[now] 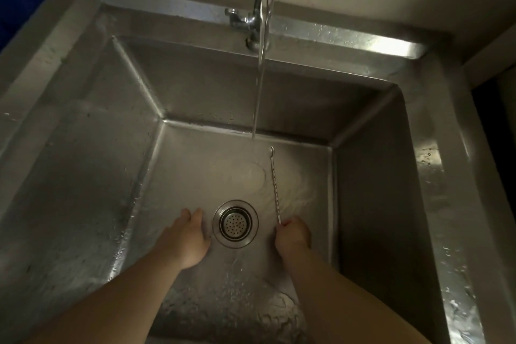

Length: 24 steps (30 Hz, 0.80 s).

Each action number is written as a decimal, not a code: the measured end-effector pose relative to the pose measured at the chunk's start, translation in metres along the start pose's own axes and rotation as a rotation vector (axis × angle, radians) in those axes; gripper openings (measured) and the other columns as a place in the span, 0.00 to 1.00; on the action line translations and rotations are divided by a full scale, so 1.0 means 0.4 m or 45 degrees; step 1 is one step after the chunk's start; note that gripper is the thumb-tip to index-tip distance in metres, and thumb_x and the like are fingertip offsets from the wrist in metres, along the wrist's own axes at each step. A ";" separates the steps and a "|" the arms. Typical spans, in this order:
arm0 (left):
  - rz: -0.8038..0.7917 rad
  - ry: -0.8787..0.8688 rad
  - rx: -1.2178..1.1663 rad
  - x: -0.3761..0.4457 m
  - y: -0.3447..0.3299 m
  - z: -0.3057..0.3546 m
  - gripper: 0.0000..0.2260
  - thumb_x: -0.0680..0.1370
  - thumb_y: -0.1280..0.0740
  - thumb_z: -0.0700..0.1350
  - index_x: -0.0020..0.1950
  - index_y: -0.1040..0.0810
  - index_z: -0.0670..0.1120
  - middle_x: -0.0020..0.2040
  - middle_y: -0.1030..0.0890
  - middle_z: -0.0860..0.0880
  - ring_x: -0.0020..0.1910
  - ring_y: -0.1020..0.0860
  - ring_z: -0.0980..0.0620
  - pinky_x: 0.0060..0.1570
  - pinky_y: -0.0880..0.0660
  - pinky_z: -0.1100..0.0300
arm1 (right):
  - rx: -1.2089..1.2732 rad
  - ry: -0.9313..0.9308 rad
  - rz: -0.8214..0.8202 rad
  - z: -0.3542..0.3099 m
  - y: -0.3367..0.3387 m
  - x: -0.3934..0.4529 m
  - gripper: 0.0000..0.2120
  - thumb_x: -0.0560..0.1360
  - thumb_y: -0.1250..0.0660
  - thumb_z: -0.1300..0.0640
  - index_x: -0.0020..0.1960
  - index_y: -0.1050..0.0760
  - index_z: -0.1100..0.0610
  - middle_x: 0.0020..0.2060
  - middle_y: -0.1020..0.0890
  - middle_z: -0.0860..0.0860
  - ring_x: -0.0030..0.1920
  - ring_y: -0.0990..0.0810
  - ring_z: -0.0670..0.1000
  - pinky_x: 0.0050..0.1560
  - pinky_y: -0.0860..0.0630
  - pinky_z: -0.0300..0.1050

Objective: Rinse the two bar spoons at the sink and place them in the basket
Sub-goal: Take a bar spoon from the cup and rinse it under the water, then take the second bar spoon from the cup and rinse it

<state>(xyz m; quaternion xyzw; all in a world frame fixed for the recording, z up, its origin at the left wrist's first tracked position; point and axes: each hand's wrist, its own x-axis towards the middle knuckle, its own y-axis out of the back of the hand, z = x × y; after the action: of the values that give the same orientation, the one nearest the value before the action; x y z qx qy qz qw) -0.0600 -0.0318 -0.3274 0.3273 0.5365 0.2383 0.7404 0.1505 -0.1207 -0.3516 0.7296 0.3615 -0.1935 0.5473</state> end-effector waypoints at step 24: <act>0.506 -0.073 -0.166 -0.124 0.214 0.030 0.22 0.74 0.35 0.46 0.66 0.28 0.41 0.63 0.23 0.39 0.61 0.24 0.40 0.59 0.28 0.53 | 0.058 0.453 -0.069 -0.148 0.069 -0.228 0.10 0.77 0.40 0.58 0.54 0.22 0.57 0.51 0.17 0.57 0.52 0.20 0.59 0.52 0.23 0.47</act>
<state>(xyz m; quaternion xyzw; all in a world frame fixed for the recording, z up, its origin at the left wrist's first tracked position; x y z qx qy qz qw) -0.0642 -0.0120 -0.2299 0.3846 0.4236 0.4046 0.7134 0.1036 -0.0976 -0.2524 0.7545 0.4677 -0.0840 0.4527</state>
